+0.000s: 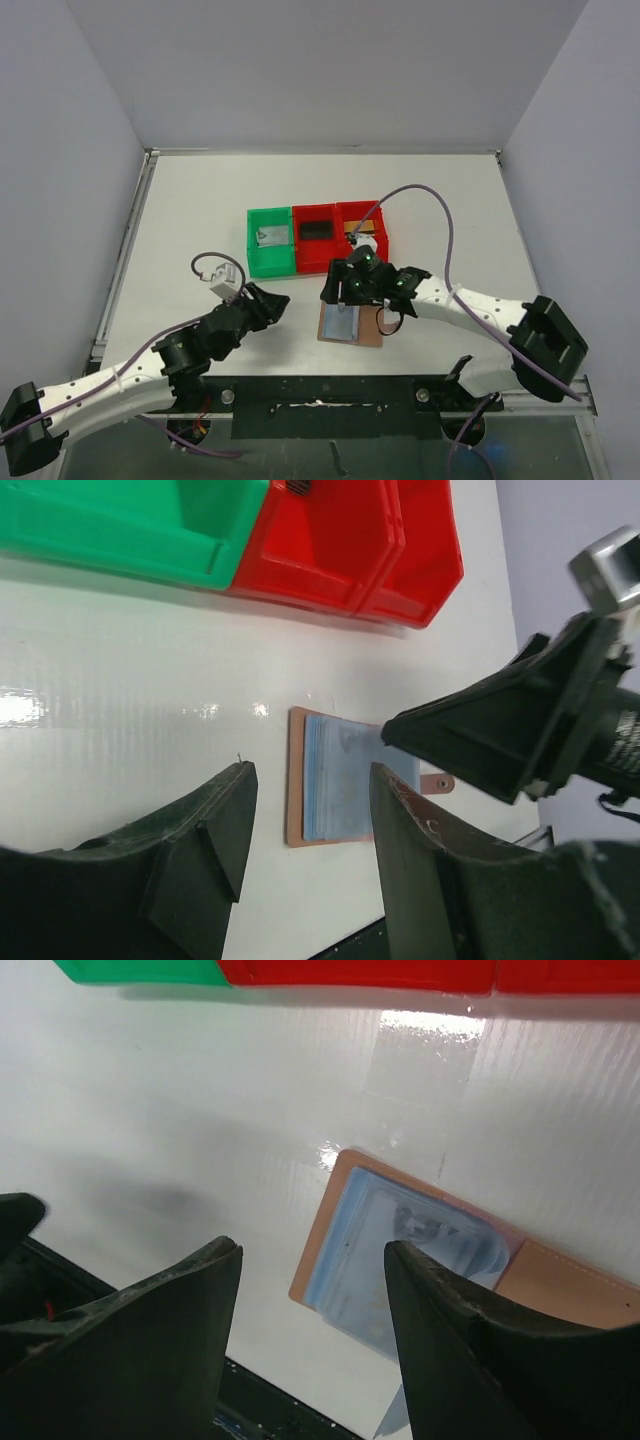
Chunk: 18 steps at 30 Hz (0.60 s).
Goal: Take the credit cards out of the card holder
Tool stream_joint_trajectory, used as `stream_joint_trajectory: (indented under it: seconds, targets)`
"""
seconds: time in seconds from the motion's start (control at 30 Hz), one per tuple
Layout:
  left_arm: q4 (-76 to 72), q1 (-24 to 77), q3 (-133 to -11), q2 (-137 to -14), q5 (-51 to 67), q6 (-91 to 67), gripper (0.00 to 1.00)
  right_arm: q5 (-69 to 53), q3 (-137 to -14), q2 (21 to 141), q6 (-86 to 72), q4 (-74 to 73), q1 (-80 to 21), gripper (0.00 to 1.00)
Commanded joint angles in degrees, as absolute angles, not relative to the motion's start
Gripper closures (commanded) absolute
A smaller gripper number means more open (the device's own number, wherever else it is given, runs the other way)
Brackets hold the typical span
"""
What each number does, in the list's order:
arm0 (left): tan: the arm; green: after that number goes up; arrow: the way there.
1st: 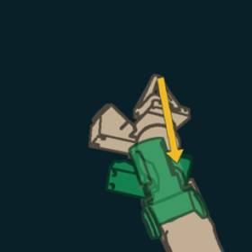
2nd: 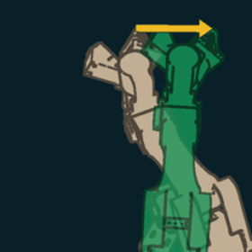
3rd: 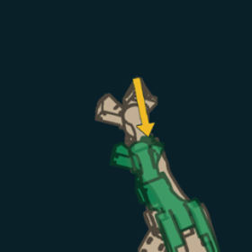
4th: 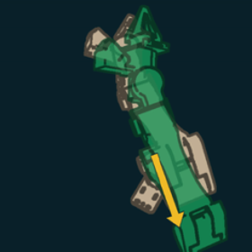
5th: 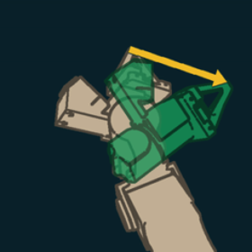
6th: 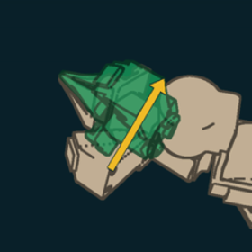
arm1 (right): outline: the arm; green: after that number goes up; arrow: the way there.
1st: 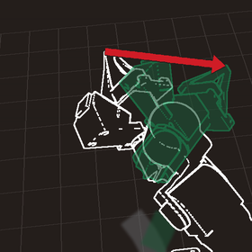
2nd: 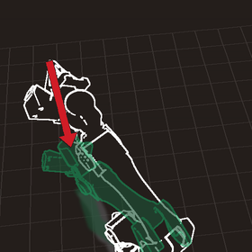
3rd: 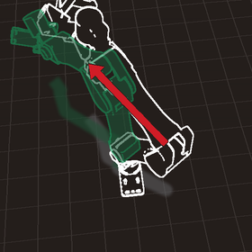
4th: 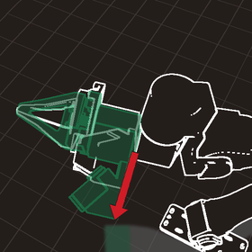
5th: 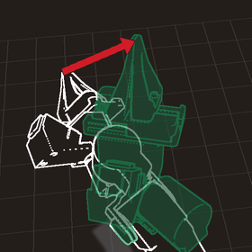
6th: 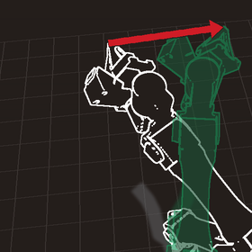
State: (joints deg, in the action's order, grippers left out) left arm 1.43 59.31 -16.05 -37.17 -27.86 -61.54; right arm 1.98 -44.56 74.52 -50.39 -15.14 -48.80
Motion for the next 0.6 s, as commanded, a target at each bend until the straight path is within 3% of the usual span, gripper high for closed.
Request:
stream_joint_trajectory:
  seconds: [0.0,0.2,0.47,0.57]
  targets:
    - [9.1,58.7,-15.3,-30.4,-33.7,-64.8,0.53,3.5,-49.9,81.4,-47.4,-19.5,-50.1,0.4]
    - [12.2,58.5,-16.1,-28.7,-33.4,-64.5,0.53,8.6,-51.3,83.5,-48.0,-26.1,-50.7,0.4]
    - [9.0,58.6,-18.1,-34.3,-30.9,-61.6,0.53,6.5,-47.6,82.5,-51.0,-23.4,-51.0,0.39]
    - [7.7,58.4,-19.1,-37.3,-29.9,-60.3,0.52,6.5,-47.3,83.1,-51.7,-22.0,-51.8,0.3]
